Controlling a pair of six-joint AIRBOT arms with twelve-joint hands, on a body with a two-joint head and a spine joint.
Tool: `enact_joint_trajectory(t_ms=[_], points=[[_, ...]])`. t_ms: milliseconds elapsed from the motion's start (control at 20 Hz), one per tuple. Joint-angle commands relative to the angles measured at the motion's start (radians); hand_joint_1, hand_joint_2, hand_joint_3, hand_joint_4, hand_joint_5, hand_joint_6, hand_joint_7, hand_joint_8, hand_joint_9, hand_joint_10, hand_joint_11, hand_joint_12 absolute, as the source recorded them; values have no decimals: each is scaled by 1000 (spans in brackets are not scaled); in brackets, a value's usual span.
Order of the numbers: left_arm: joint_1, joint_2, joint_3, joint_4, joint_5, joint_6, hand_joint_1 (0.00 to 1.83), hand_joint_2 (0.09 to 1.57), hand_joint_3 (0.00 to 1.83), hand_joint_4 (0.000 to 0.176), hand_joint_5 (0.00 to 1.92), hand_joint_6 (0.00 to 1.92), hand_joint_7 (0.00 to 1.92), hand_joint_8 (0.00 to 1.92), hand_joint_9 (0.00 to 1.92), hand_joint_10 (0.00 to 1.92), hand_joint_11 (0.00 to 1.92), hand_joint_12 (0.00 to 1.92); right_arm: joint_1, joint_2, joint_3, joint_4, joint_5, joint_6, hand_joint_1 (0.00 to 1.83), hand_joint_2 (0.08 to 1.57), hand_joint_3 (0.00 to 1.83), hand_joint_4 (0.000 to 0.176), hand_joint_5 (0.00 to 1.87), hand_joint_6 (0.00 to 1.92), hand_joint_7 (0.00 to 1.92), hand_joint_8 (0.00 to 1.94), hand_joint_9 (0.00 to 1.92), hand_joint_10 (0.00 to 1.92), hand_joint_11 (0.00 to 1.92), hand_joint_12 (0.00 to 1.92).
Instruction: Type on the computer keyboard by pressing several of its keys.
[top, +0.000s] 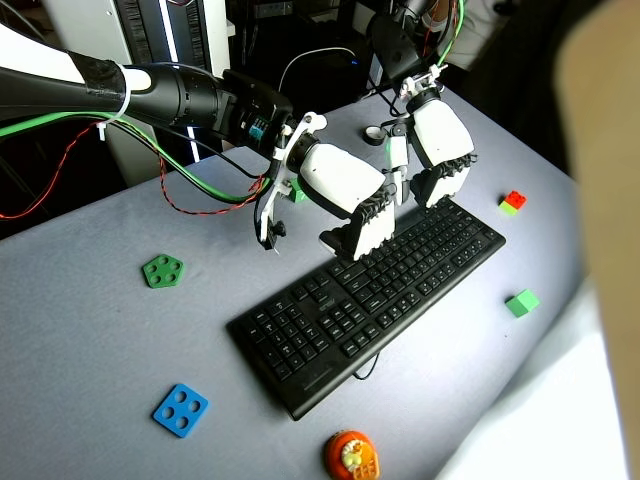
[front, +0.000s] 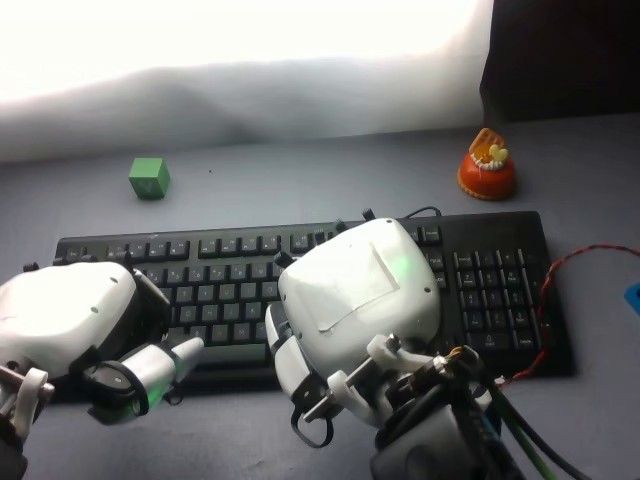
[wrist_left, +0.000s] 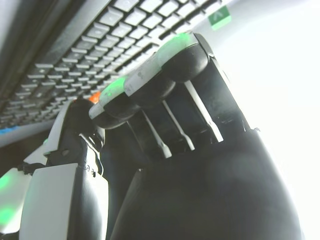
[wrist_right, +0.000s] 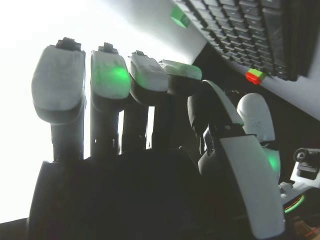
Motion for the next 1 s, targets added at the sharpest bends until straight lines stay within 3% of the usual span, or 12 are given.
enact_joint_trajectory(t_ms=[0,50,100,400,550,600,700,850,950], points=[[2,11,-1,57,-80,-4,765,1278,249,11,0,0,15,32,25,112,0,623,5,-4,-7,-91,49,-5,653,1276,214,0,0,26,2,37,0,23,0,162],[4,11,-1,57,-78,-4,766,1378,60,8,0,0,24,3,52,35,0,555,6,-7,-7,-86,52,-5,647,1366,42,0,0,1,13,3,0,0,0,8],[7,11,-2,57,-71,-4,789,1380,22,12,0,0,40,3,62,21,0,554,8,-12,-8,-75,55,-6,674,1362,13,0,10,4,18,1,0,0,17,9],[25,18,3,71,-13,0,818,1388,6,12,0,0,84,11,55,7,0,441,10,-22,-10,-3,61,19,661,1363,7,0,15,4,0,0,0,0,0,20],[52,13,16,121,34,9,796,1386,4,13,0,0,59,5,60,5,0,506,-4,-29,-8,5,41,58,619,1386,10,0,21,9,25,10,17,7,16,8],[66,10,20,117,36,9,845,1375,0,13,0,0,64,7,69,8,0,538,-6,-34,-6,2,34,87,599,1400,0,0,38,4,49,6,32,9,2,125],[86,1,34,116,36,9,852,1371,0,6,0,0,93,9,101,15,0,664,-11,-46,8,-18,27,157,621,1385,0,0,141,38,133,16,120,48,0,640],[108,-9,55,117,44,9,868,1345,0,0,3,1,140,12,137,20,0,736,-11,-78,60,-18,21,241,632,1386,0,0,241,74,257,33,260,181,0,1145],[113,-11,61,117,52,9,845,1356,0,0,8,2,173,15,160,23,0,792,-11,-106,107,-18,11,273,597,1399,0,0,267,124,346,28,106,729,0,1336]])
